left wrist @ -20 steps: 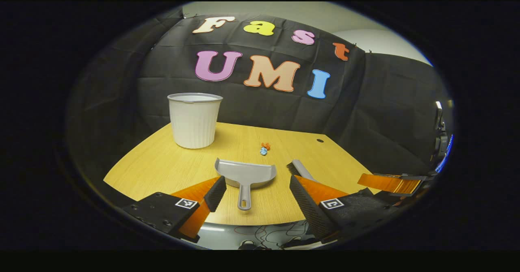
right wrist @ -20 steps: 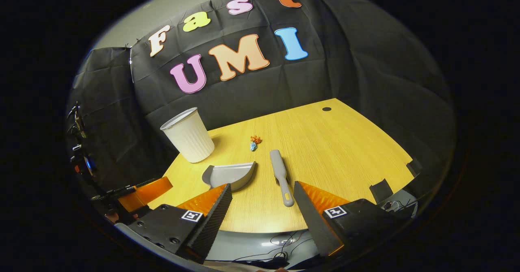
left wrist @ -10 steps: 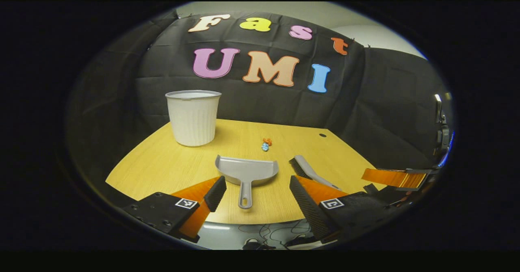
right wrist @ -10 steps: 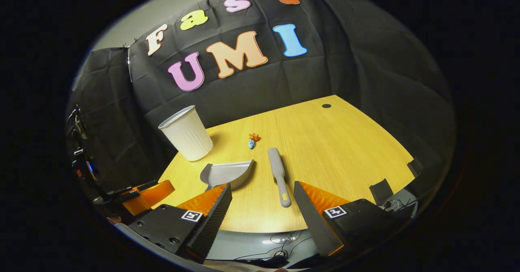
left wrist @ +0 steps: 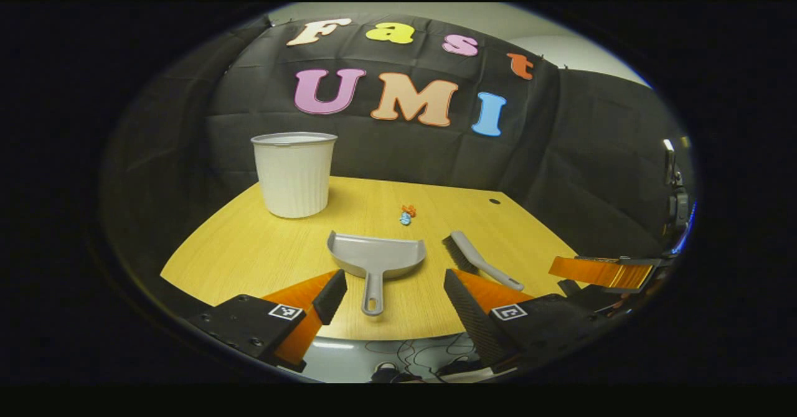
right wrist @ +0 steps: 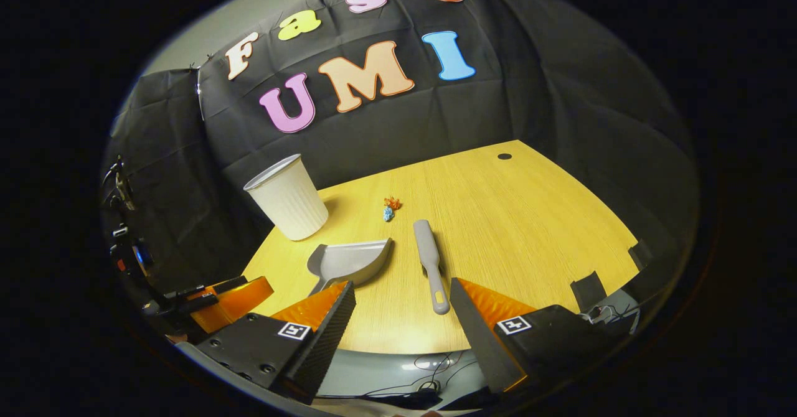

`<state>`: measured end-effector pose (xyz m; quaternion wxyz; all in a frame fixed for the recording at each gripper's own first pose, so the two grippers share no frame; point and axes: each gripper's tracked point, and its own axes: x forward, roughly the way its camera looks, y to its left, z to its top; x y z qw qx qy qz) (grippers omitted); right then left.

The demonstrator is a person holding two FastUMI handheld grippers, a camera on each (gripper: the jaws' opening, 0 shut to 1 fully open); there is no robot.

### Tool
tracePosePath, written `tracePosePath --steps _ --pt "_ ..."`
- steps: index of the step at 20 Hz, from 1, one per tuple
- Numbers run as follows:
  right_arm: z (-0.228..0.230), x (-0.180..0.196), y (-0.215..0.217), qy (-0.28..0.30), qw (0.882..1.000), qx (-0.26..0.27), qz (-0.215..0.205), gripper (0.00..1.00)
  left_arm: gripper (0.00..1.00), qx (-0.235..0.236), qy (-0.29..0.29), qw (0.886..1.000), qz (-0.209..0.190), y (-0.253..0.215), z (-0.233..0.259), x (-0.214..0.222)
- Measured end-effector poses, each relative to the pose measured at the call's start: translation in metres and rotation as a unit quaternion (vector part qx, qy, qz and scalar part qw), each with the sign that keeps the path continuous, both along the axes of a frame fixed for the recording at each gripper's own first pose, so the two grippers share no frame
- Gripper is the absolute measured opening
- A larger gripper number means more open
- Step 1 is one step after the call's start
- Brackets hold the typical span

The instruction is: Pick up the small broom and dustpan from the desktop, sweep the trash into the dustpan with the broom, and then empty the trash into the garbage bin.

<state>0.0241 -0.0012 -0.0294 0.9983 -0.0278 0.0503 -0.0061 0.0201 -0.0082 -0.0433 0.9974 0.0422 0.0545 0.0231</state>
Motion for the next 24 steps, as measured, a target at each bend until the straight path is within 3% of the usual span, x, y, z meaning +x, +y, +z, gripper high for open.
tracePosePath --steps 5,11,15,24 --pt "-0.010 0.012 -0.004 0.015 1.000 -0.007 -0.005 0.92 0.94 0.003 0.016 1.000 0.003 0.004 -0.010 0.008" --pt "-0.027 0.060 -0.024 0.056 0.997 -0.042 -0.021 0.92 0.94 0.025 0.065 0.997 0.014 0.019 -0.037 0.041" --pt "-0.048 0.104 -0.043 0.104 0.991 -0.070 -0.037 0.92 0.95 0.028 0.124 0.992 0.021 0.022 -0.059 0.063" --pt "-0.077 0.151 -0.059 0.173 0.980 -0.092 -0.042 0.92 0.96 0.019 0.196 0.980 0.040 0.037 -0.101 0.100"
